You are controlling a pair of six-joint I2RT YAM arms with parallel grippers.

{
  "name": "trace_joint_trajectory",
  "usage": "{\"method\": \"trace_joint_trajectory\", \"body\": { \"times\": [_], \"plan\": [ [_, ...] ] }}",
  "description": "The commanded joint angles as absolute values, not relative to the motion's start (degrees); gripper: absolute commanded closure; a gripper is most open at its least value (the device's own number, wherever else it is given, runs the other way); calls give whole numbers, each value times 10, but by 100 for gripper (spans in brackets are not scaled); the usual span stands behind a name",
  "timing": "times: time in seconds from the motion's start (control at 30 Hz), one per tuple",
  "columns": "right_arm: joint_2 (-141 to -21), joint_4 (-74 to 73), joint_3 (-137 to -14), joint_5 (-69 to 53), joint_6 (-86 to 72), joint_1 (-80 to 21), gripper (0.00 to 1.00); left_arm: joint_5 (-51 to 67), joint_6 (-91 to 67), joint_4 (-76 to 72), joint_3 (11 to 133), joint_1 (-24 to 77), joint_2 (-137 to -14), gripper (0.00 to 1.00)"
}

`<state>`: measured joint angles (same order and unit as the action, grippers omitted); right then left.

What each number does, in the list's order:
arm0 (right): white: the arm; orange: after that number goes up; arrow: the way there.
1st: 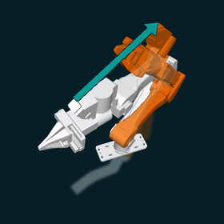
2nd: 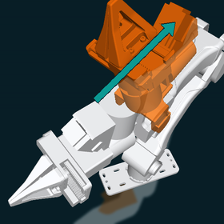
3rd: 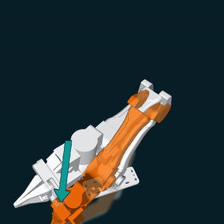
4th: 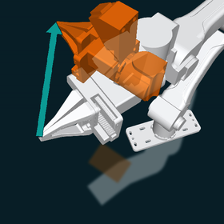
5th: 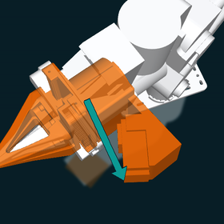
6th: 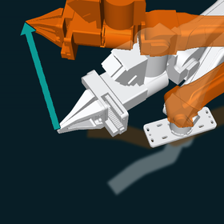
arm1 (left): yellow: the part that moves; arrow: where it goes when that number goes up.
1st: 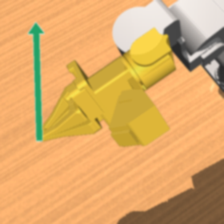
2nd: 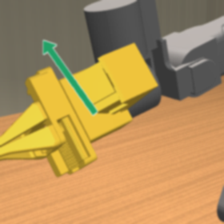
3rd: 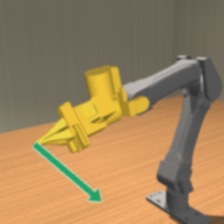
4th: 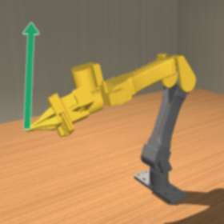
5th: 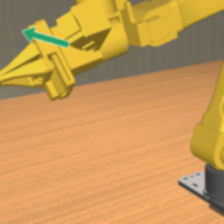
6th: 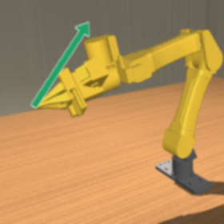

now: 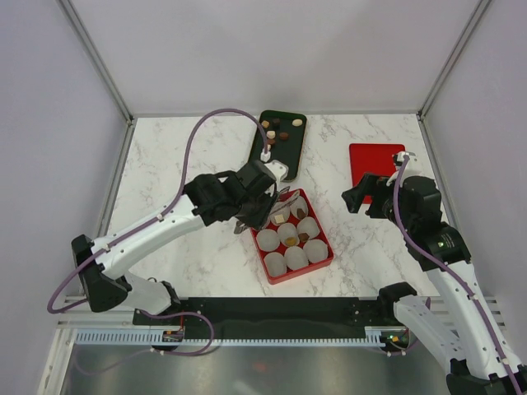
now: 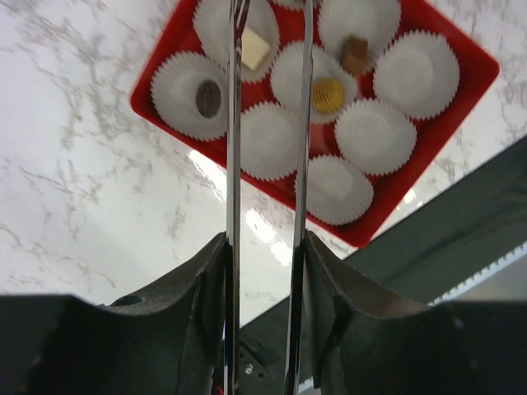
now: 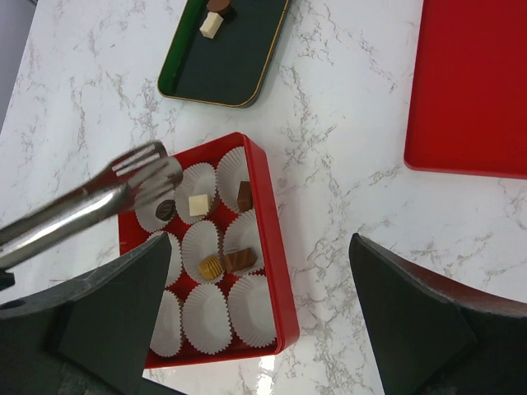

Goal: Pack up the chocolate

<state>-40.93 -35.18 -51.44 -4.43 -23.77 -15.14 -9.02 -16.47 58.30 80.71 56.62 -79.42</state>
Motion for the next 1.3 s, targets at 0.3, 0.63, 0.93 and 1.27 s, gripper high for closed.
{"method": "trace_joint_trajectory", "body": {
  "times": [0.3, 0.63, 0.93, 1.27],
  "plan": [
    [-407, -330, -527, -56, -243, -150, 2, -159, -117, 513, 982, 433, -960, 55],
    [-427, -308, -513, -68, -243, -150, 2, -128, -71, 445, 1014, 342, -1062, 53],
    [-446, -295, -518, -61, -236, -150, 2, -97, -52, 409, 1040, 318, -1135, 53],
    [-459, -292, -517, -53, -234, -149, 2, -100, -40, 408, 1063, 308, -1189, 53]
  ]
}}
